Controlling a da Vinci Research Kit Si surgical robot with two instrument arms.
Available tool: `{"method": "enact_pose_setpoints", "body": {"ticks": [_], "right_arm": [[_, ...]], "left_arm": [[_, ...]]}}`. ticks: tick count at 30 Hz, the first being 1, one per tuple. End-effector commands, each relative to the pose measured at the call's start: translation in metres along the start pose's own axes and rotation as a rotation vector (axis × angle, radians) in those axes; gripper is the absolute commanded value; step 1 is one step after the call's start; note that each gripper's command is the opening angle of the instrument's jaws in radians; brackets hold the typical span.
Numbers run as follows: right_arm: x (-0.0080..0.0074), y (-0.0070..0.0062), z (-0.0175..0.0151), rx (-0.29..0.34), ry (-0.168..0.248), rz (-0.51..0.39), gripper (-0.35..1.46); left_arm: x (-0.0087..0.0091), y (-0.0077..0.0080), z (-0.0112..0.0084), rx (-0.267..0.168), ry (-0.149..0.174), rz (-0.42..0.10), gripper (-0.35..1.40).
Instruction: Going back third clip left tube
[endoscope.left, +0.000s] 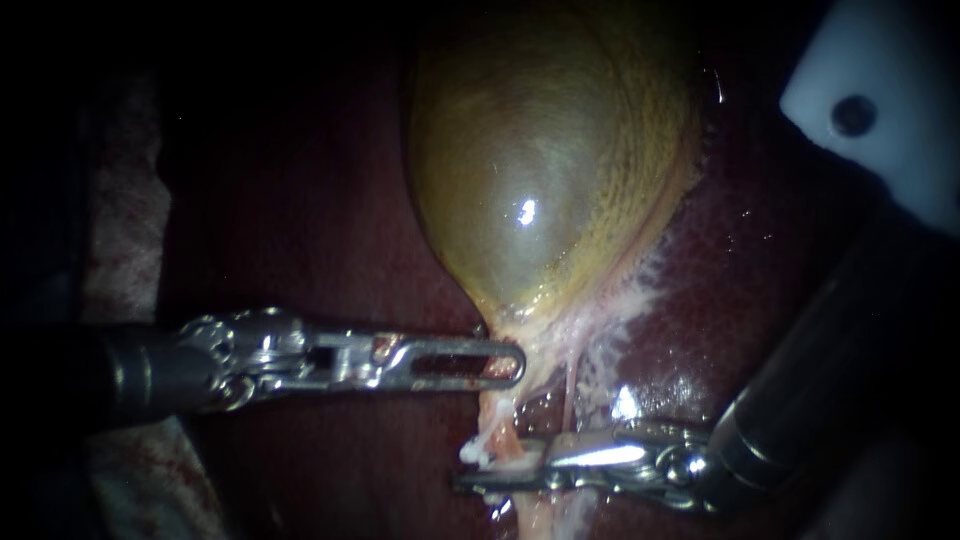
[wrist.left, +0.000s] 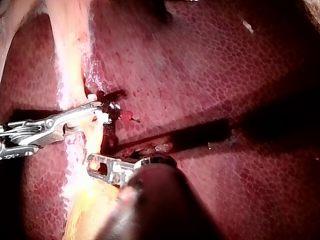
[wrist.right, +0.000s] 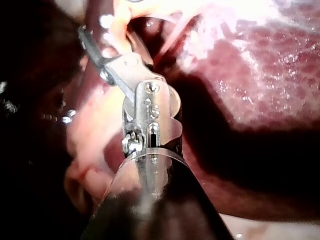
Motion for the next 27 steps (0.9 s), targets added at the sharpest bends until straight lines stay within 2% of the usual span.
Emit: {"method": "enact_pose_setpoints", "body": {"ticks": [1,14,27], "right_arm": [[0.0001,0.0,0.0,0.0,0.0,0.006,0.4],[0.0006,0.0,0.0,0.003,0.006,-0.122,0.41],[0.0011,0.0007,0.0001,-0.003,-0.001,-0.267,0.44]], "left_arm": [[0.0,0.0,0.0,0.0,0.0,0.0,-0.35],[-0.0001,0.0001,-0.0001,0.0,0.0,0.0,-0.35],[-0.0001,0.0003,-0.0002,0.0,-0.001,-0.001,-0.35]]}}
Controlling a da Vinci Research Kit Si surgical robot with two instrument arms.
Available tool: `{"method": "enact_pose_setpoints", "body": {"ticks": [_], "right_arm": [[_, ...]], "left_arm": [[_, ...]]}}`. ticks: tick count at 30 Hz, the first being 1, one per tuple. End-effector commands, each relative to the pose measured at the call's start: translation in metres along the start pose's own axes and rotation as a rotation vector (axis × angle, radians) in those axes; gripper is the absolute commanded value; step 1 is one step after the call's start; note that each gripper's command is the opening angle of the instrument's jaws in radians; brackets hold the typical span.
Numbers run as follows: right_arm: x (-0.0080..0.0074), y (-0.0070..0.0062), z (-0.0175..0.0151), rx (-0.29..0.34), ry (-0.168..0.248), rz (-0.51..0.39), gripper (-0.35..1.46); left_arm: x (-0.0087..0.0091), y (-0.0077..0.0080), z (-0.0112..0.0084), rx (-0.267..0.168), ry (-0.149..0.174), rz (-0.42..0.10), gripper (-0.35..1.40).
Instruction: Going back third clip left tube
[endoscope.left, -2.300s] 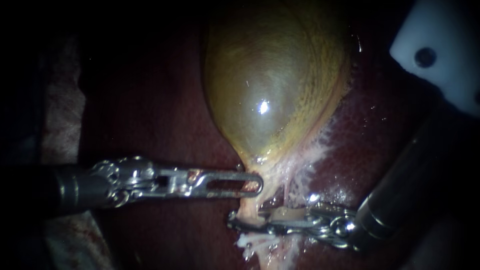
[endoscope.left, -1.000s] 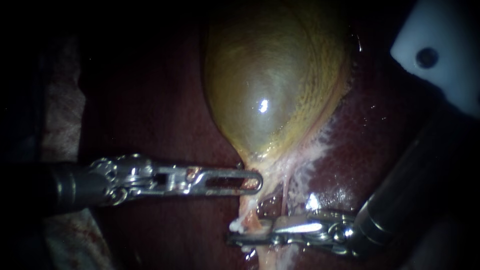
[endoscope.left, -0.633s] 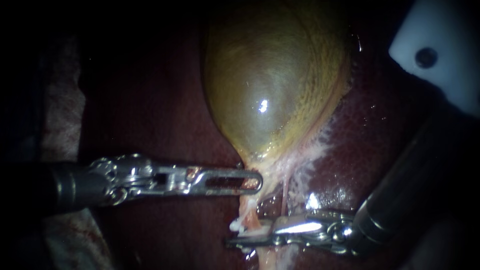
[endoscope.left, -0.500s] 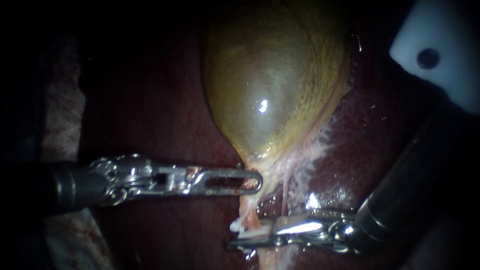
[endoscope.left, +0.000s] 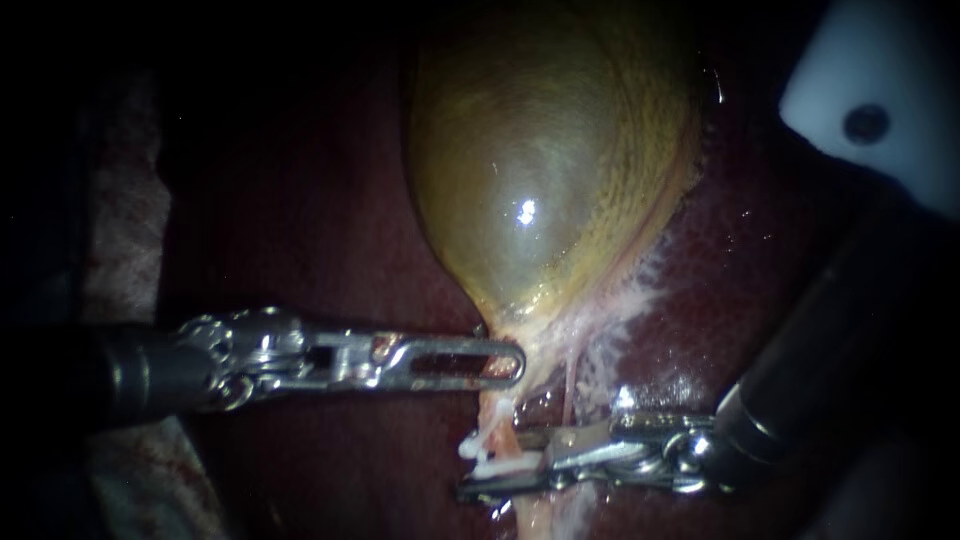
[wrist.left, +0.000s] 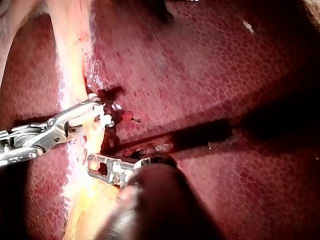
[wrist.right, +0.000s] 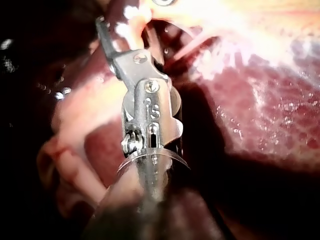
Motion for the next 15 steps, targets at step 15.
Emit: {"method": "enact_pose_setpoints", "body": {"ticks": [15], "right_arm": [[-0.0008,0.0016,-0.0006,-0.037,0.002,-0.044,0.47]], "left_arm": [[0.0001,0.0008,-0.0004,0.0,-0.002,0.001,-0.35]]}}
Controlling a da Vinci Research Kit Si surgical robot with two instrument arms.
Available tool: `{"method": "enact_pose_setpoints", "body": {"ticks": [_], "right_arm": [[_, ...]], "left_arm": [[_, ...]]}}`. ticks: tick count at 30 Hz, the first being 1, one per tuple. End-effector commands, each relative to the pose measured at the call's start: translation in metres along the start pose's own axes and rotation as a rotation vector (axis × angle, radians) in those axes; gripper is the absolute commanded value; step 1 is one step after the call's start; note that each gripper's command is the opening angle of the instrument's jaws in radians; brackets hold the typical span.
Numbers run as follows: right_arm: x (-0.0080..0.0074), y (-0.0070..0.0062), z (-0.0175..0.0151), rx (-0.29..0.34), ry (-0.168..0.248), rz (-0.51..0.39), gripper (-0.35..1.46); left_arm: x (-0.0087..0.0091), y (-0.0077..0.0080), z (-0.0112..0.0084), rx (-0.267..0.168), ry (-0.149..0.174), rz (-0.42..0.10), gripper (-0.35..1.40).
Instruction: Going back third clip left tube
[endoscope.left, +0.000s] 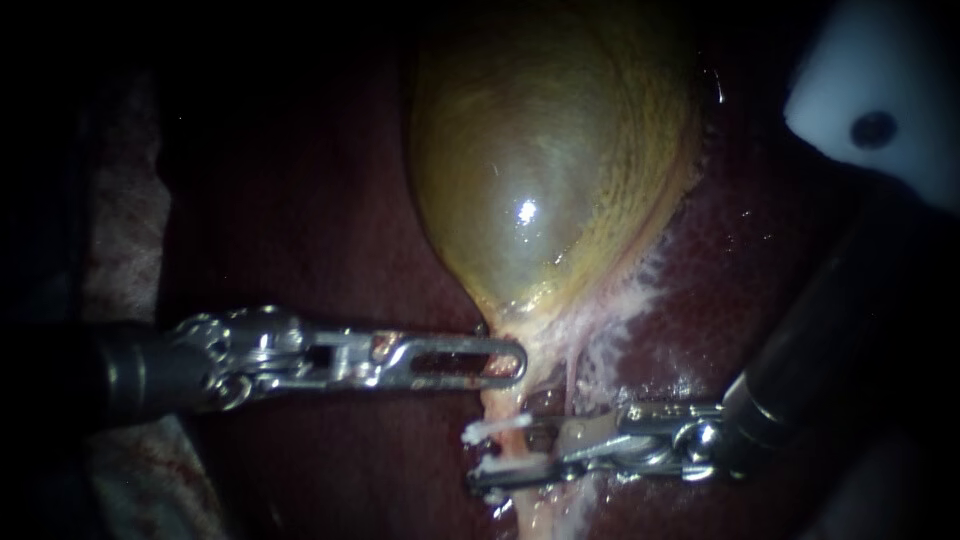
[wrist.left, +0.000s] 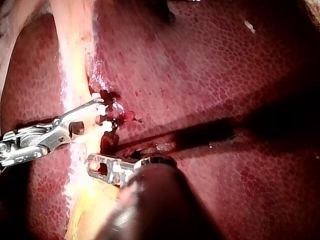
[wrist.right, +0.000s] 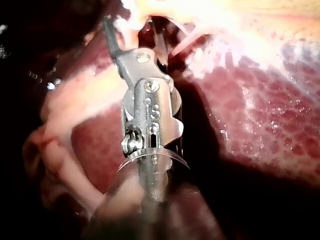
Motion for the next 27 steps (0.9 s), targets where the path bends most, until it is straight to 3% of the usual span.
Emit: {"method": "enact_pose_setpoints", "body": {"ticks": [1,15,27], "right_arm": [[0.0,0.0,0.0,-0.001,0.0,0.0,0.48],[-0.0001,-0.0002,-0.0014,-0.007,-0.002,-0.012,0.47],[0.0013,-0.0016,-0.0044,-0.022,0.037,-0.035,0.46]], "left_arm": [[0.0,0.0,0.0,0.0,-0.001,0.002,-0.35],[-0.0001,0.0002,-0.0001,0.0,-0.001,0.002,-0.35],[-0.0001,0.0001,-0.0003,0.0,-0.001,0.002,-0.35]]}}
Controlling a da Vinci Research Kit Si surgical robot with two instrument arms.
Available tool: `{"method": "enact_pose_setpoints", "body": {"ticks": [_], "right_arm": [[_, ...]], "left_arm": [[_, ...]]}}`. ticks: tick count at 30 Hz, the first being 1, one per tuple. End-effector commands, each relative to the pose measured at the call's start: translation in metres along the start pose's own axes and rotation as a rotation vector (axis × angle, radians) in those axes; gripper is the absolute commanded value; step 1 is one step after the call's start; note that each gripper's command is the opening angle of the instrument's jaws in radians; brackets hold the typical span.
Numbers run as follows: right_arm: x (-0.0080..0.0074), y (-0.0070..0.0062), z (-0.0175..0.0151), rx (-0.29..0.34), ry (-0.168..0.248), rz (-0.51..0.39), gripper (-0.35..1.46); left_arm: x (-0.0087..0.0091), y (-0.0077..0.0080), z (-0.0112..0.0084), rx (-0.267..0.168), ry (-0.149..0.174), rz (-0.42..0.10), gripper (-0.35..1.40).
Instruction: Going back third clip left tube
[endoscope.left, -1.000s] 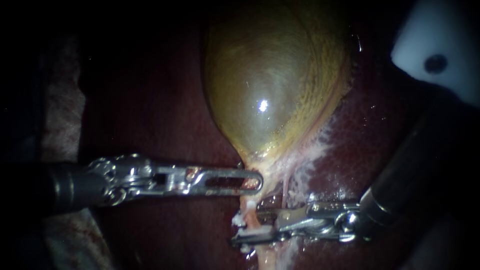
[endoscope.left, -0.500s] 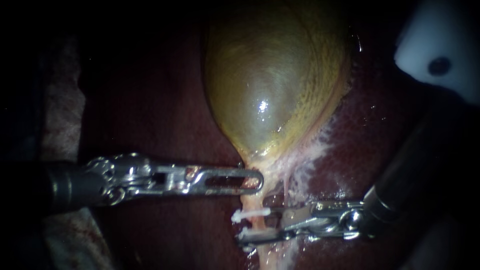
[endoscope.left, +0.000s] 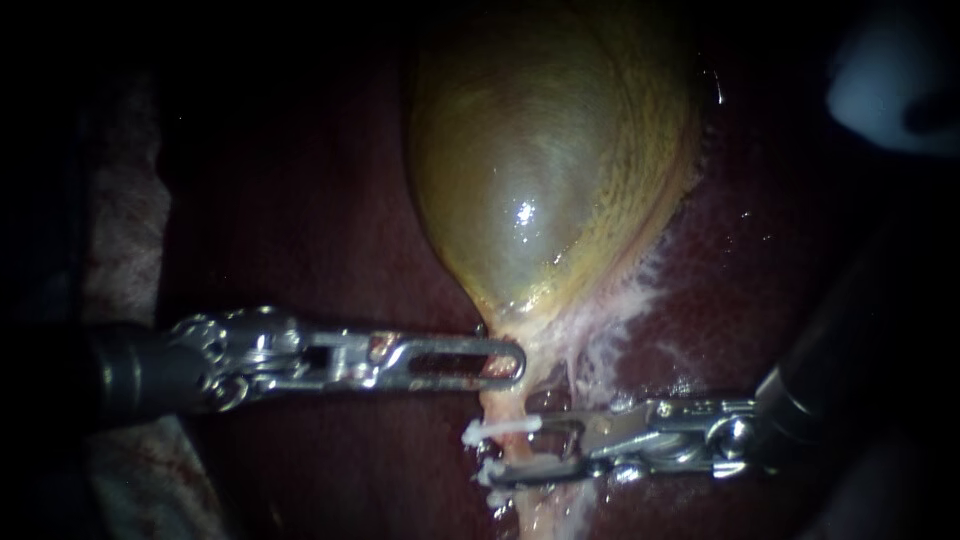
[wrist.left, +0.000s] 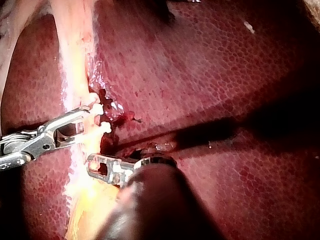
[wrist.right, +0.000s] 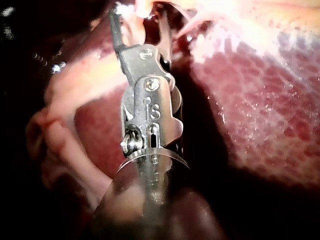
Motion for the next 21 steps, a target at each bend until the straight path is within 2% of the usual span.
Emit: {"method": "enact_pose_setpoints", "body": {"ticks": [1,11,21], "right_arm": [[0.0001,0.0001,-0.0003,-0.001,-0.002,-0.005,0.46],[-0.0001,-0.0001,-0.0025,-0.026,0.007,-0.061,0.46],[0.0002,-0.0012,-0.0073,-0.068,0.063,-0.127,0.5]], "left_arm": [[0.0,0.0,0.0,0.0,0.0,0.0,-0.35],[0.0,0.0,0.0,0.0,0.0,0.0,-0.35],[0.0,-0.0001,0.0,0.0,0.0,0.001,-0.35]]}}
